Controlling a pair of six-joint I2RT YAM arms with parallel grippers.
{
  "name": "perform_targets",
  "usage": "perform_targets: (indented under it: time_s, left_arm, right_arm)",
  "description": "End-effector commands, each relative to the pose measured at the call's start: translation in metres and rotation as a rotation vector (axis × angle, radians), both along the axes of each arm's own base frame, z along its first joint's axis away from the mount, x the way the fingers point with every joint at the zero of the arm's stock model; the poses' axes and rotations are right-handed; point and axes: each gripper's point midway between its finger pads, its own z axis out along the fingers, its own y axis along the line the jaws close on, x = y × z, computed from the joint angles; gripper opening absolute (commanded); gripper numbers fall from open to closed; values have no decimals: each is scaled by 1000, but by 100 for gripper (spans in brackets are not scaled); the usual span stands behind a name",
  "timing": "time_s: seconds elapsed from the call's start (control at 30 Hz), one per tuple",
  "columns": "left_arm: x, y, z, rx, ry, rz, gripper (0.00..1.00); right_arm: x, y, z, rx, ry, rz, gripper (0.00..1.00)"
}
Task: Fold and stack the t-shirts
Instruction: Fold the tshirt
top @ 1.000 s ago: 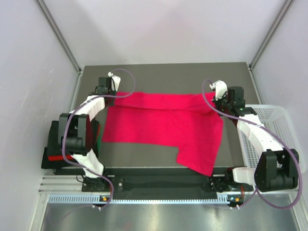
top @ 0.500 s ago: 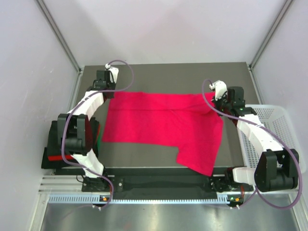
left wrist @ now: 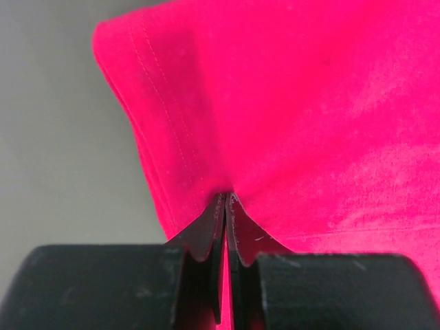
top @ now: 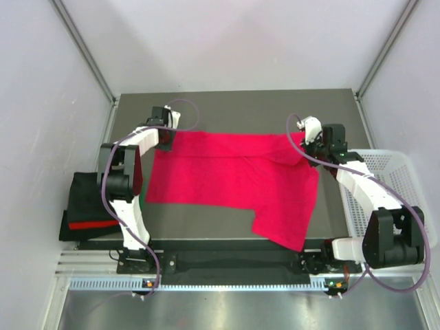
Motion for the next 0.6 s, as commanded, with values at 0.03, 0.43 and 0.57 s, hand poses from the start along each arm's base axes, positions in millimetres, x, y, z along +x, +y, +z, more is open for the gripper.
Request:
perform_targets:
  time_s: [0.03, 0.43, 0.57]
  left_arm:
    - [1, 3, 1, 17, 16, 14, 5]
    - [-5, 13, -12, 61, 40, 42, 3]
    - [-5, 19, -4, 92, 18, 53, 3]
  right_arm:
    - [14, 7, 11, 18, -37, -2, 0]
    - [90, -3, 22, -44, -75, -62, 2]
    - [115, -8, 34, -57, -110, -101, 2]
